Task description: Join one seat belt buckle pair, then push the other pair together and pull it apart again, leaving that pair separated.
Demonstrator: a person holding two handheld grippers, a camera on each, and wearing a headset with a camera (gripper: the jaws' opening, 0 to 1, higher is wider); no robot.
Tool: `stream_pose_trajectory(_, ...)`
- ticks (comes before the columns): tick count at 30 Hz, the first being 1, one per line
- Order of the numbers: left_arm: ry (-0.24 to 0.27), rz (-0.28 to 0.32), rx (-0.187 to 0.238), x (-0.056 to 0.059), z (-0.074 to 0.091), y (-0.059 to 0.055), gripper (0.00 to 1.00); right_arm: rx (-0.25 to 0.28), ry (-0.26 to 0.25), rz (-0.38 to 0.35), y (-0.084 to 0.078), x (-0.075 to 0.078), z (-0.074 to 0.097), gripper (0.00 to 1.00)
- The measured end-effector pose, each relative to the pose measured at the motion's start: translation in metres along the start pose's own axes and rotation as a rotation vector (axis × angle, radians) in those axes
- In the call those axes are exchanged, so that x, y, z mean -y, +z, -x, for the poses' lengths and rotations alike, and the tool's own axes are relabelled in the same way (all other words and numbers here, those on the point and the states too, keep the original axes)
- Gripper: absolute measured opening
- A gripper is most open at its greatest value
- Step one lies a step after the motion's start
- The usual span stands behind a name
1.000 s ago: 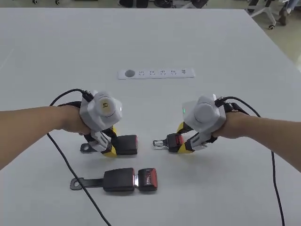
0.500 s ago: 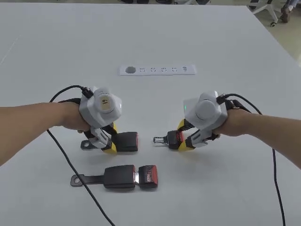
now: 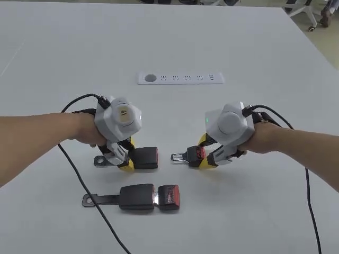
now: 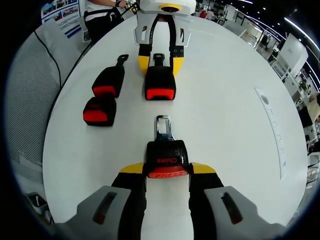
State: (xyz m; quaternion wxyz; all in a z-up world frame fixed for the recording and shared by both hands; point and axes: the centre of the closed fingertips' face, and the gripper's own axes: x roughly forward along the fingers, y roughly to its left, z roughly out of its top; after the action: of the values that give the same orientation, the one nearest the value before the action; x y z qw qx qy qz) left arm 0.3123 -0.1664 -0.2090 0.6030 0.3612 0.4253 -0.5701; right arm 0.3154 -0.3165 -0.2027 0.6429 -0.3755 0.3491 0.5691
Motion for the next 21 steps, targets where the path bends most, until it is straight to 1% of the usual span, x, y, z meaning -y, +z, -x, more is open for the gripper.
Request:
stream_pose_trajectory(4,0.001,0.002,-0.002,-0.003,-0.001,-0.002,0.31,0.005,0.001,0.001,0.003,0.000,-0.002,0.30)
stream_pose_trajectory(8,0.004,0.007,0.001,0.000,0.000,0.000,0.31,0.009,0.003,0.001,0.008,-0.001,-0.006,0.30)
stream_pose_trajectory(10,0.006,0.010,0.002,-0.003,-0.001,-0.002,0.31,0.012,0.004,0.002,0.011,-0.002,-0.008,0.30)
stream_pose_trajectory(16,0.006,0.008,-0.007,0.003,0.002,0.002,0.31,0.023,0.007,0.000,0.021,-0.002,-0.013,0.30)
stream_pose_trajectory(21,0.003,0.003,-0.018,0.001,0.001,0.000,0.31,0.032,0.009,0.001,0.029,-0.005,-0.016,0.30)
